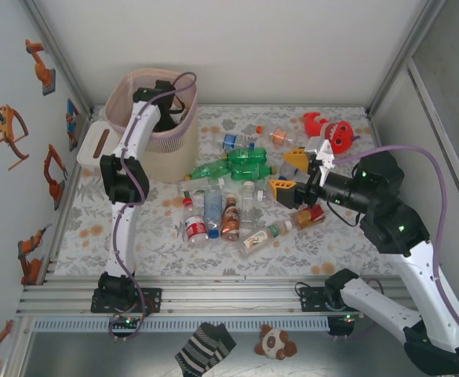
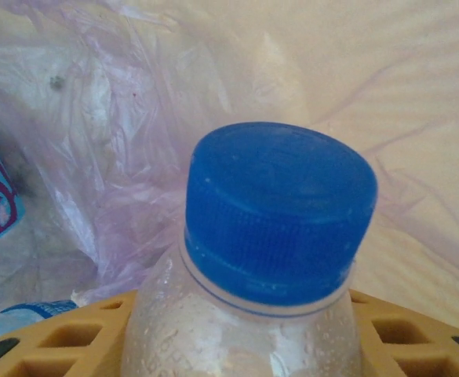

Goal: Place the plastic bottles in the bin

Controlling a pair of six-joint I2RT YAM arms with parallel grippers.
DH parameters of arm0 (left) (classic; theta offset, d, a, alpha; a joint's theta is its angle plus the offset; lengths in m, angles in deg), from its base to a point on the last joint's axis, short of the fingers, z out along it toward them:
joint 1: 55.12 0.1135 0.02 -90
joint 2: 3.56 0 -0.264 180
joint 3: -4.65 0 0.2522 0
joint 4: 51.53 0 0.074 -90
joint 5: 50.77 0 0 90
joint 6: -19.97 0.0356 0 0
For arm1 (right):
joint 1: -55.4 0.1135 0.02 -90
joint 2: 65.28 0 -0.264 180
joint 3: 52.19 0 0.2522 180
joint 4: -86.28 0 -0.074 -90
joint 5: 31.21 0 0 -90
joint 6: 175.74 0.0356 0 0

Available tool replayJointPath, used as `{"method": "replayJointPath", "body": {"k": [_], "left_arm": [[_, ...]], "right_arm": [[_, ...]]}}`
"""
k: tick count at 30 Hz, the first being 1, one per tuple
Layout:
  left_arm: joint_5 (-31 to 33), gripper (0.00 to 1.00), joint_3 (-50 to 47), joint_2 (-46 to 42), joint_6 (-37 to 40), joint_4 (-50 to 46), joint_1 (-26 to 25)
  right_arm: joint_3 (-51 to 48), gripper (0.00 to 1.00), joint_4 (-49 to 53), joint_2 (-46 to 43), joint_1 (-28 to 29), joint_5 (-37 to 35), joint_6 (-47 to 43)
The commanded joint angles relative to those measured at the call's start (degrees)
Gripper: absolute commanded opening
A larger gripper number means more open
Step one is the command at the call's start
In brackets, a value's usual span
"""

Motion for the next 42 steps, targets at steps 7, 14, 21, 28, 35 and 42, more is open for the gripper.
{"method": "replayJointPath", "body": {"k": [7, 14, 21, 28, 35, 42], "left_arm": [[0.4, 0.58, 2.3, -9.3, -1.2, 0.6, 0.3], [-0.9, 0.58, 2.7, -13.8, -2.1, 1.5, 0.4], [-1.7, 0.58, 2.8, -19.0, -3.1, 2.9, 0.5], [-2.5, 0.57, 2.5, -23.1, -3.6, 4.2, 0.6], [-3.1, 0.56, 0.7, -21.4, -3.3, 4.5, 0.7], [-4.3, 0.55, -0.3, -15.4, -3.3, 4.9, 0.7]], "right_arm": [[0.8, 0.75, -1.5, -0.1, 0.4, -0.8, 0.9], [0.9, 0.75, -1.6, -0.1, 0.4, -1.8, 0.7], [1.2, 0.75, -1.2, 0.5, 0.5, -3.4, 0.8], [1.4, 0.75, -1.0, 1.2, 0.5, -4.5, 0.8], [1.1, 0.75, -0.7, 1.3, 0.5, -4.6, 0.7], [0.9, 0.74, 0.2, 0.2, 0.5, -5.3, 1.0]]}}
